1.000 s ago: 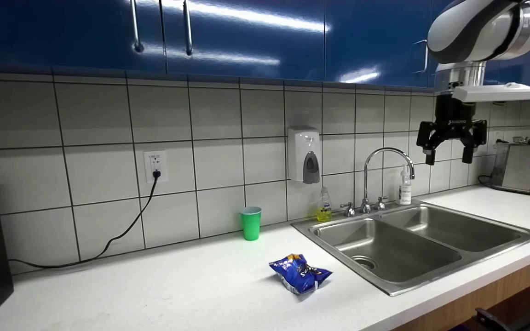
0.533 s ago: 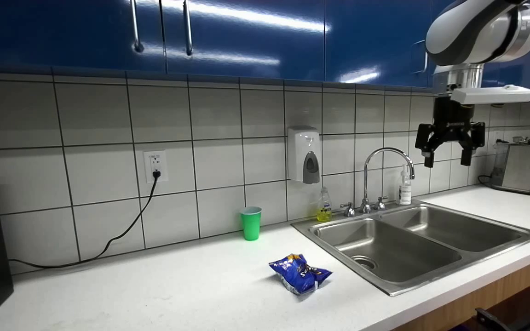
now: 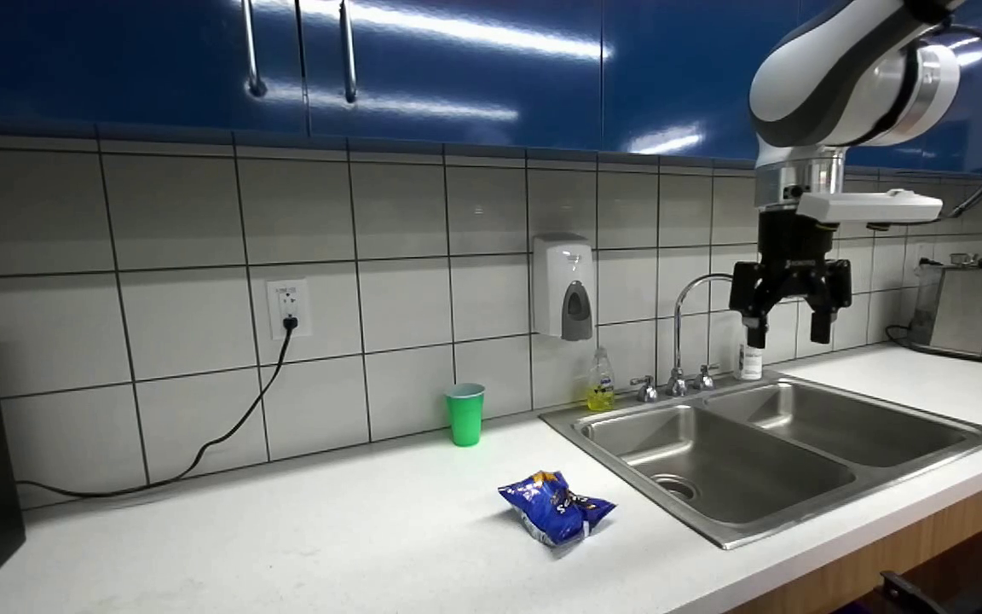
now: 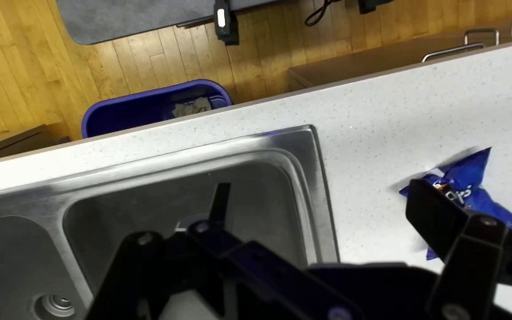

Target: Put the packet into the sink

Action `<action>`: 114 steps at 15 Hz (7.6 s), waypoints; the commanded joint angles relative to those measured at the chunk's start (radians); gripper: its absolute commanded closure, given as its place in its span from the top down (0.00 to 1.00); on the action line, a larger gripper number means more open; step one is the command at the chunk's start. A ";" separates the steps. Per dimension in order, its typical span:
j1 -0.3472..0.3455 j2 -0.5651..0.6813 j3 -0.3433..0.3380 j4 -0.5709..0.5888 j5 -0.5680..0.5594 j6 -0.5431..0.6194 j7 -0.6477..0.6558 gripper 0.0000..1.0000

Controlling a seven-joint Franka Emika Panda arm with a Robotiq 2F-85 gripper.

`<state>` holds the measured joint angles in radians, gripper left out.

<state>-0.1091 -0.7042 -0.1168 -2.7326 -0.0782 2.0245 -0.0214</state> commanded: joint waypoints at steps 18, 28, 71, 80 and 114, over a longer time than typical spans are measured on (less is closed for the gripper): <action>0.249 0.417 0.201 -0.050 0.213 0.511 0.067 1.00; 0.292 0.632 0.244 -0.004 0.213 0.695 0.066 1.00; 0.552 1.069 -0.068 0.365 -0.189 0.730 0.424 0.72; 0.536 1.058 -0.067 0.379 -0.201 0.706 0.459 0.05; 0.085 0.942 -0.073 0.515 -0.018 0.584 0.406 0.01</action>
<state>0.0303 0.2105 -0.1838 -2.2798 -0.1372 2.6380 0.4154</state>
